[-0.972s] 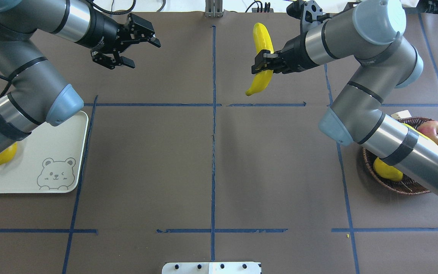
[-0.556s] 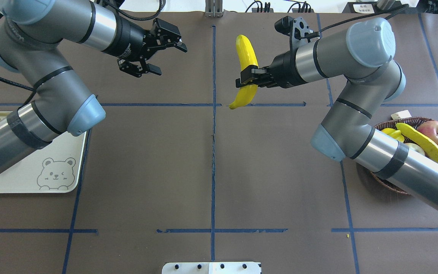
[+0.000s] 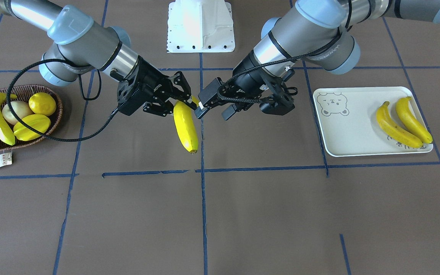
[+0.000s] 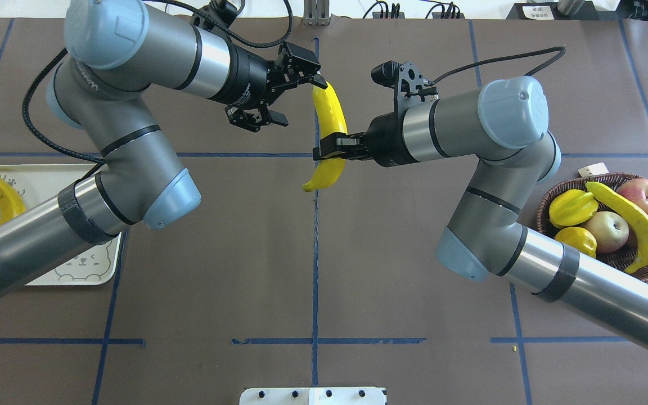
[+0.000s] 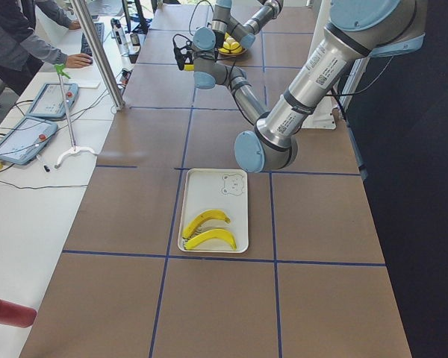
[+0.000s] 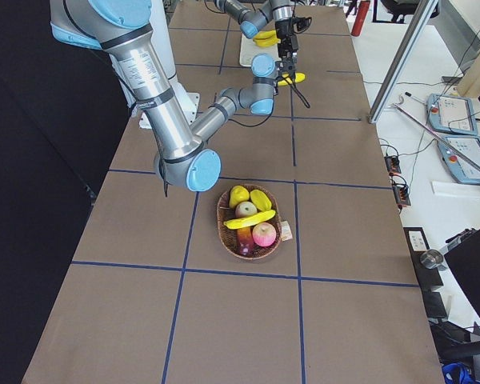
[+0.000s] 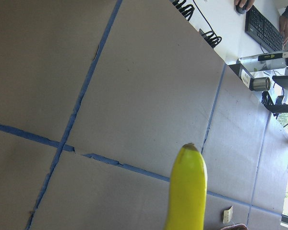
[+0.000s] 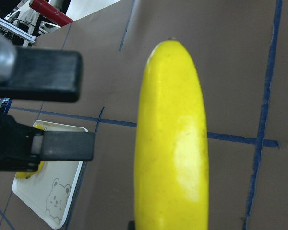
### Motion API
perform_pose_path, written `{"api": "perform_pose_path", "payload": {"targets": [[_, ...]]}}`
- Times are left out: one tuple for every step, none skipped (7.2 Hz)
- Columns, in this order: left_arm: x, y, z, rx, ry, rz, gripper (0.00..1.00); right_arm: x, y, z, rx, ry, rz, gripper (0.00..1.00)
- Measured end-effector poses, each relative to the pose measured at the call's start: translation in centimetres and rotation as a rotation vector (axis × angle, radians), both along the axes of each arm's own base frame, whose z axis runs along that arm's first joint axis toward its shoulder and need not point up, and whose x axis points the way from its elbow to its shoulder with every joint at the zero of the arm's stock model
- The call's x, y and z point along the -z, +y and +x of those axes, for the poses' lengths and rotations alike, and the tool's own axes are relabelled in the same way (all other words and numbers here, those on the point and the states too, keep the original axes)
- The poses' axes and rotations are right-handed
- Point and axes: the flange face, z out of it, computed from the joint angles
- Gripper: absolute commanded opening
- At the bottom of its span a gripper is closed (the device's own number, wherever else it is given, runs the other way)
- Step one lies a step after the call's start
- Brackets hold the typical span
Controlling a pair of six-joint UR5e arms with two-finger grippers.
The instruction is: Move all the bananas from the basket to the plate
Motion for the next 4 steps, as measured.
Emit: {"api": "perform_pose_path", "payload": {"targets": [[-0.1,0.3,0.6,-0.008,-0.001,-0.004,0.94,0.5,0.7,-0.5,-0.014,-0.010,0.006,0.04],[-0.2,0.6,1.3,-0.011,-0.005,-0.008,0.86,0.8,1.0,-0.6,-0.020,-0.016,0.010,0.05],[-0.3,1.0,2.1,-0.007,-0.008,-0.009,0.72,1.1,1.1,-0.7,-0.023,-0.020,0.013,0.05],[-0.4,1.4,2.8,-0.002,-0.010,-0.008,0.54,1.2,1.2,-0.7,-0.025,-0.021,0.014,0.08]]}}
